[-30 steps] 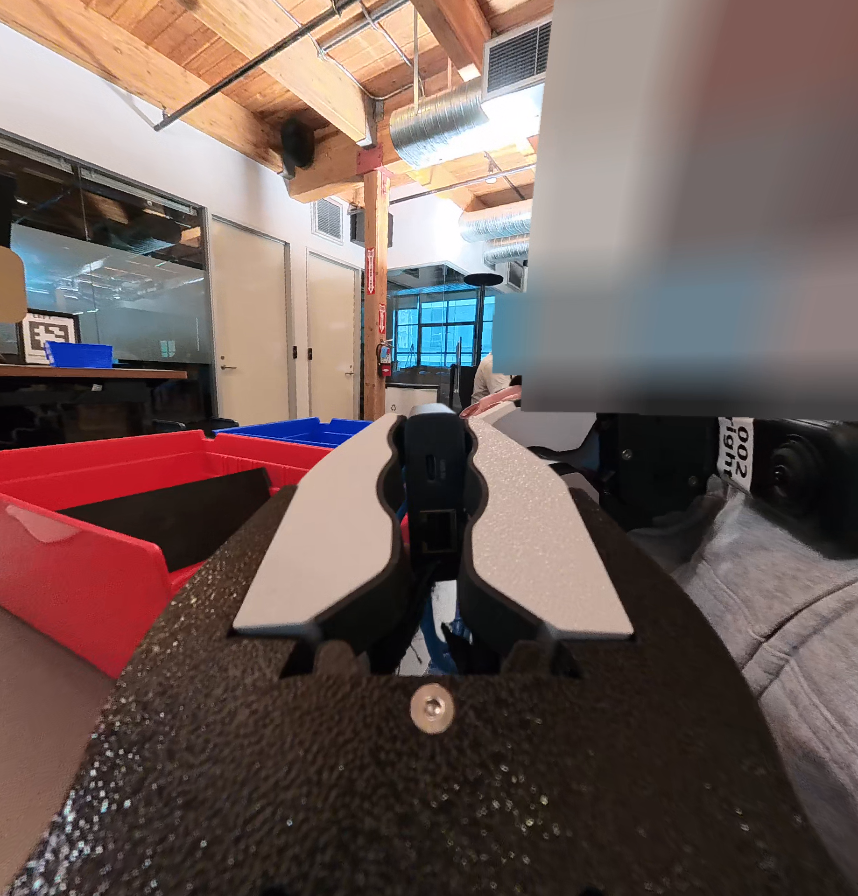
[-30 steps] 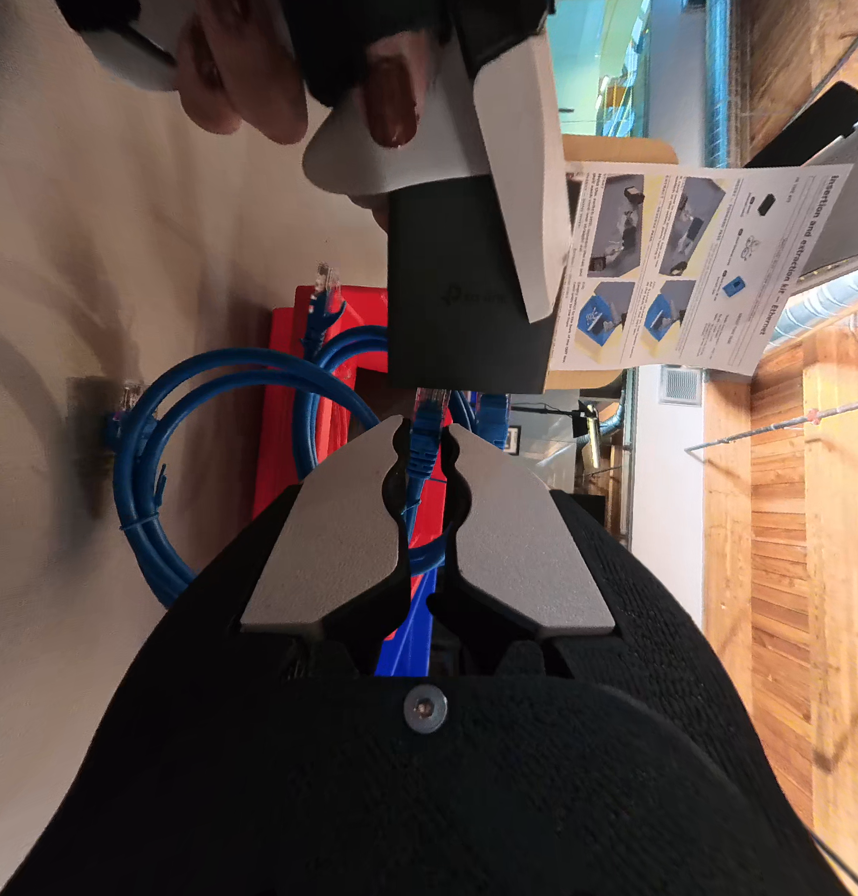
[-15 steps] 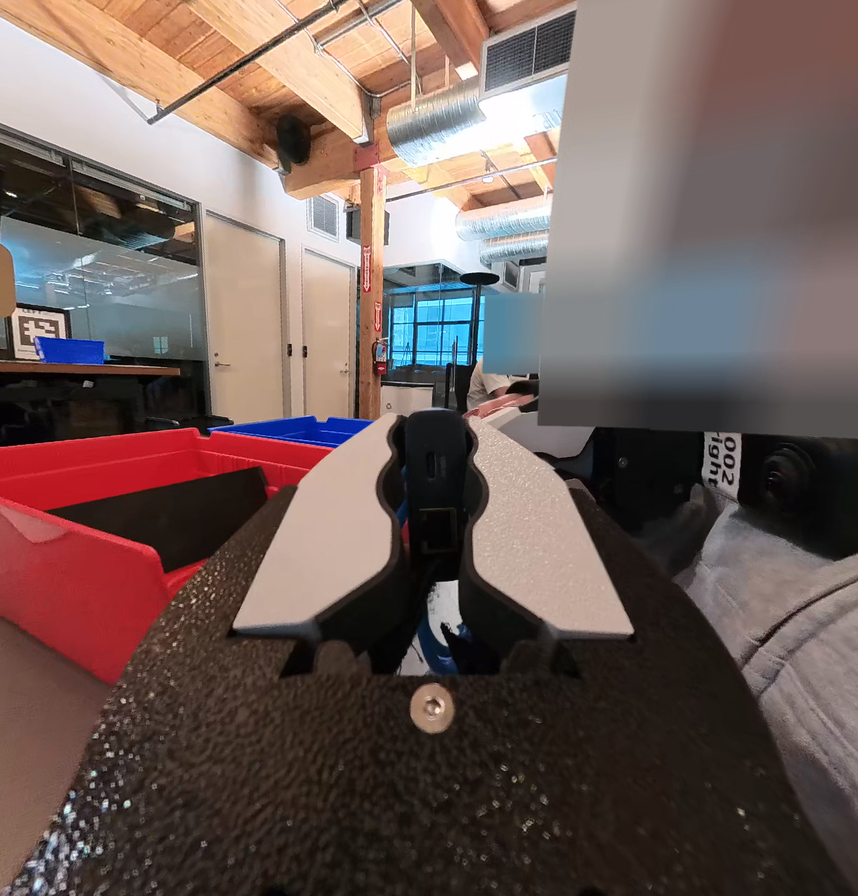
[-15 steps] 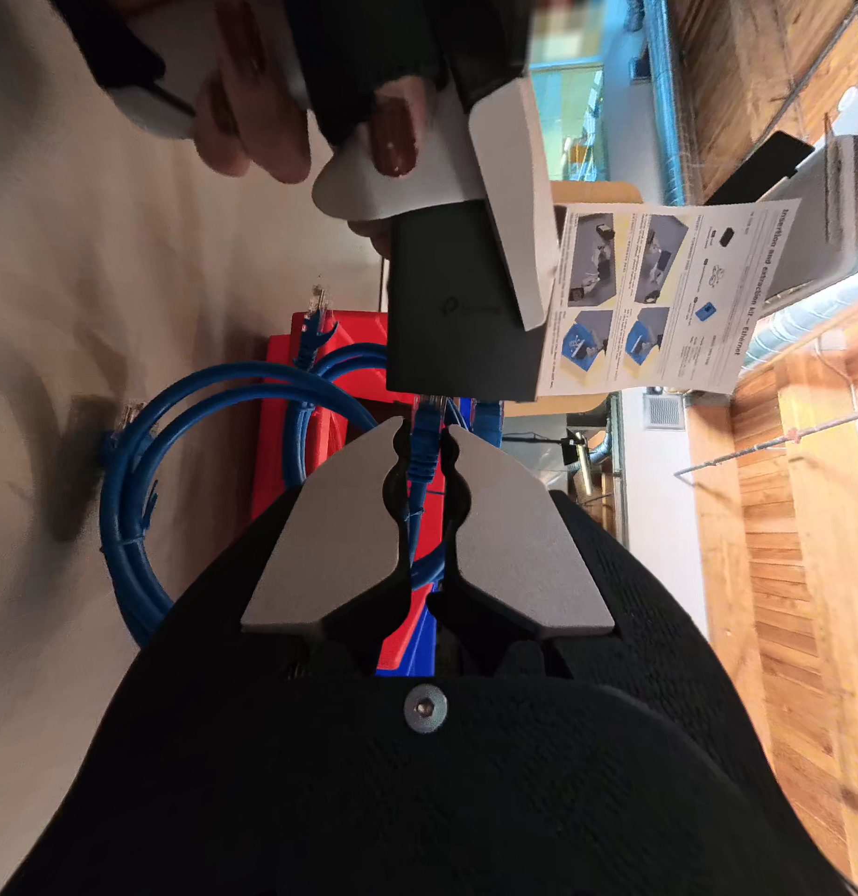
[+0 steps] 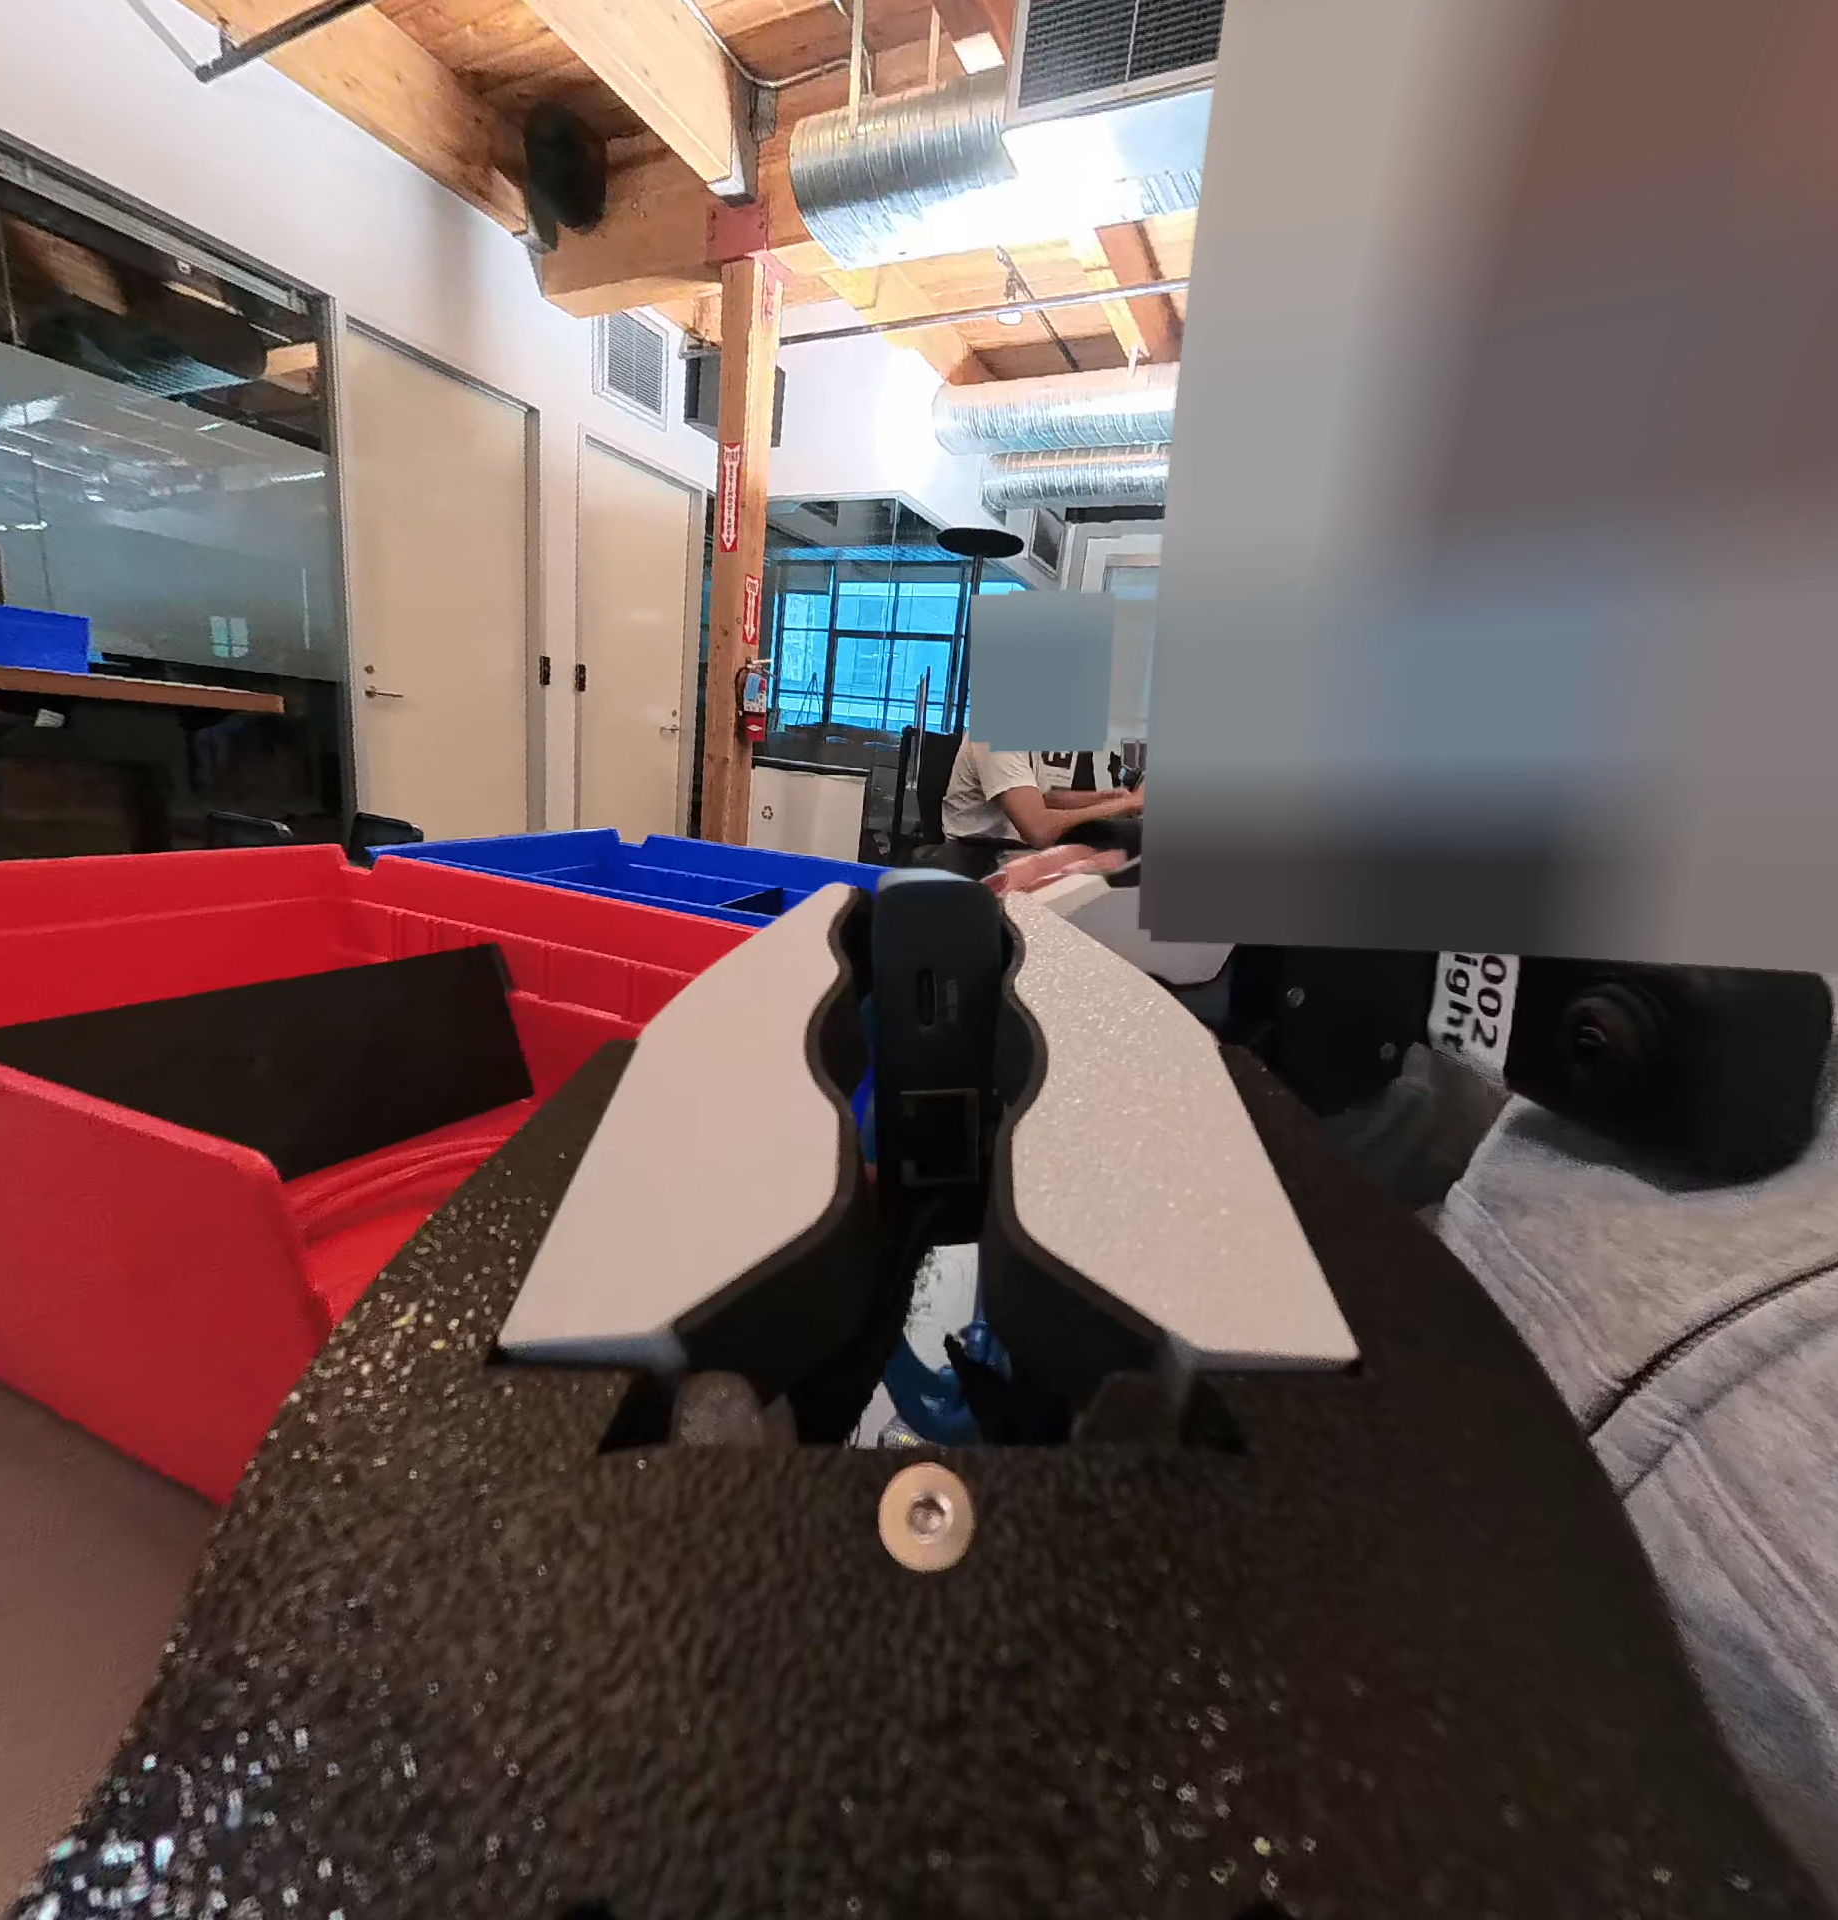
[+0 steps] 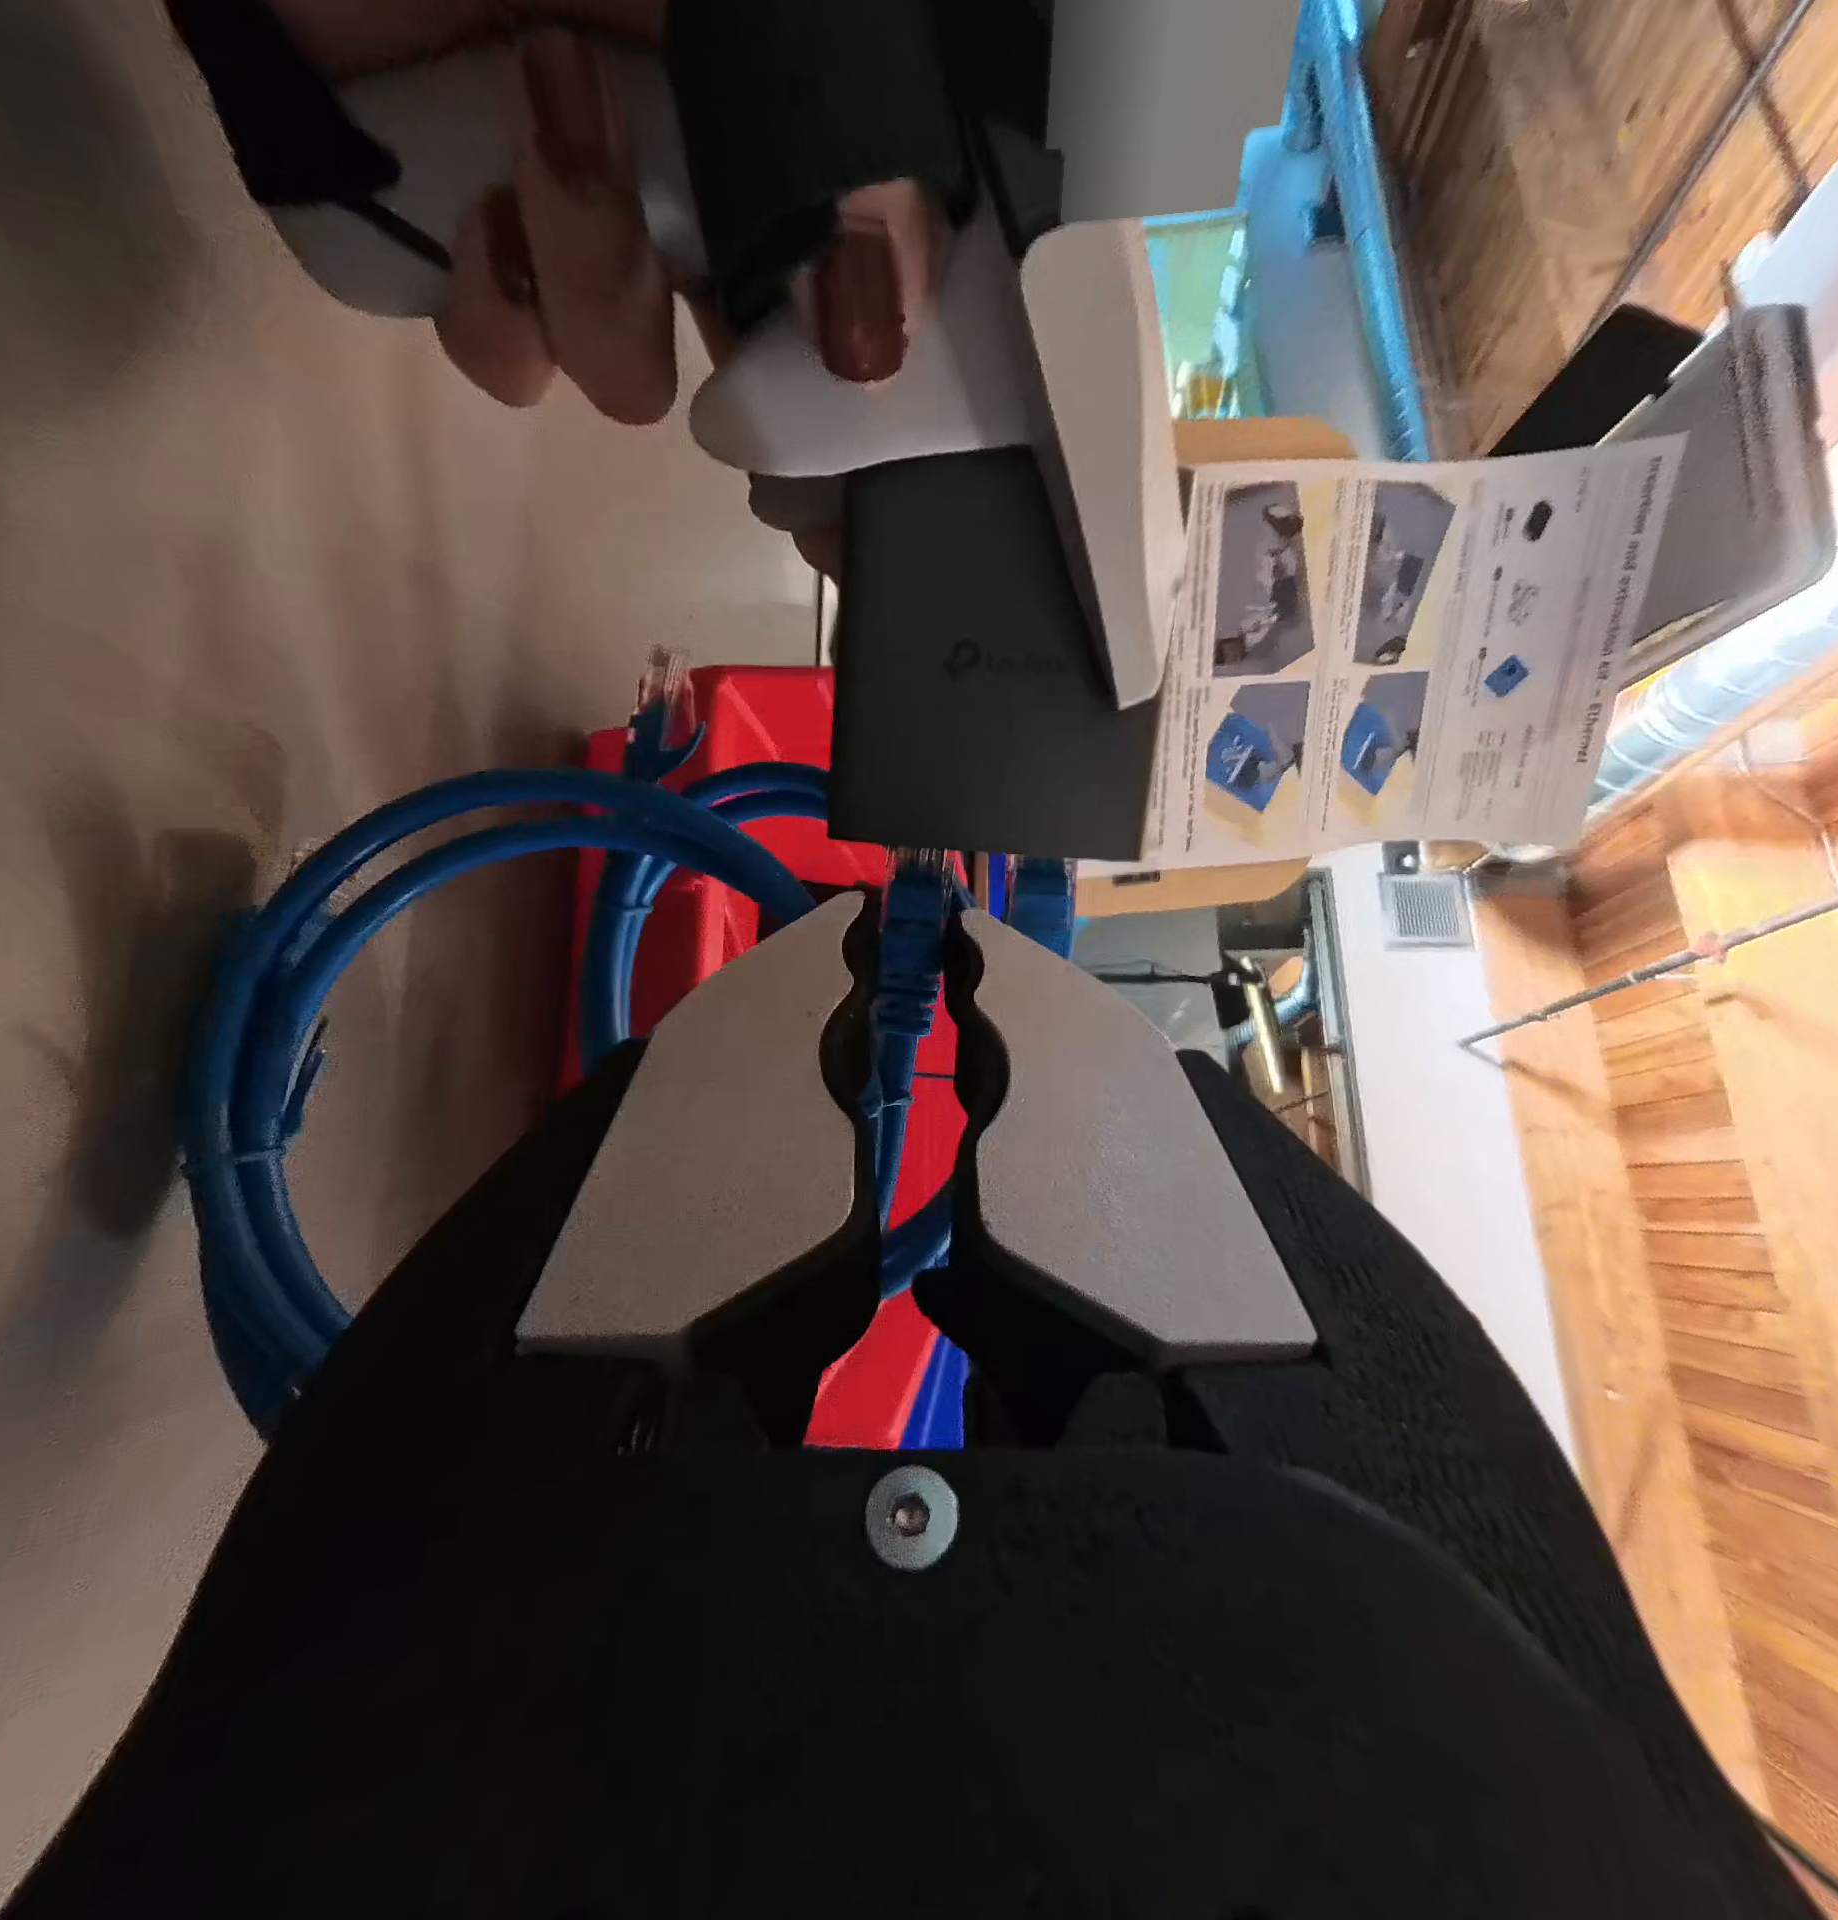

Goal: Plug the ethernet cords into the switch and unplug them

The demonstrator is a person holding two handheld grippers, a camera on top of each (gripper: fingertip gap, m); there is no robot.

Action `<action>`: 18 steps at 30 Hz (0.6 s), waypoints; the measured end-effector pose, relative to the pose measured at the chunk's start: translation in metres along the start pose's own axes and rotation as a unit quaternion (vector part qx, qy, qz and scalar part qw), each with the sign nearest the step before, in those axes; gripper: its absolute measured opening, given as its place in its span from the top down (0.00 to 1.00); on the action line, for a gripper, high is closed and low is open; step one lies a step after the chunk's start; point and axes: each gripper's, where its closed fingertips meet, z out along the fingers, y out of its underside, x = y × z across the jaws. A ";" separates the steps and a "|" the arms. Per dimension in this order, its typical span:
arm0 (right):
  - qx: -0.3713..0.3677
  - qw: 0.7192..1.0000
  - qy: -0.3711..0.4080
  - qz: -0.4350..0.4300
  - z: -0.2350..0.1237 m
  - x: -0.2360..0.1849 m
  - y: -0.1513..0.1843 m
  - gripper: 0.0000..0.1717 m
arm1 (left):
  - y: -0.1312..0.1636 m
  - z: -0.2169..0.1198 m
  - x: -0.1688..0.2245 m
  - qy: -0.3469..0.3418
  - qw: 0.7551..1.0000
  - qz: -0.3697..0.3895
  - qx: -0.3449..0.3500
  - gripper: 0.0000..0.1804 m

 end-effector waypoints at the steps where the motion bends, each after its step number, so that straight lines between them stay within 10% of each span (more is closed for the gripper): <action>1: 0.012 1.000 0.004 0.007 -0.001 0.001 -0.001 0.94 | 0.000 0.000 0.001 0.002 1.000 -0.003 -0.001 0.89; 18: 0.020 0.997 -0.014 0.070 -0.003 -0.004 0.005 0.95 | 0.005 0.008 -0.002 0.005 0.998 -0.056 -0.006 0.88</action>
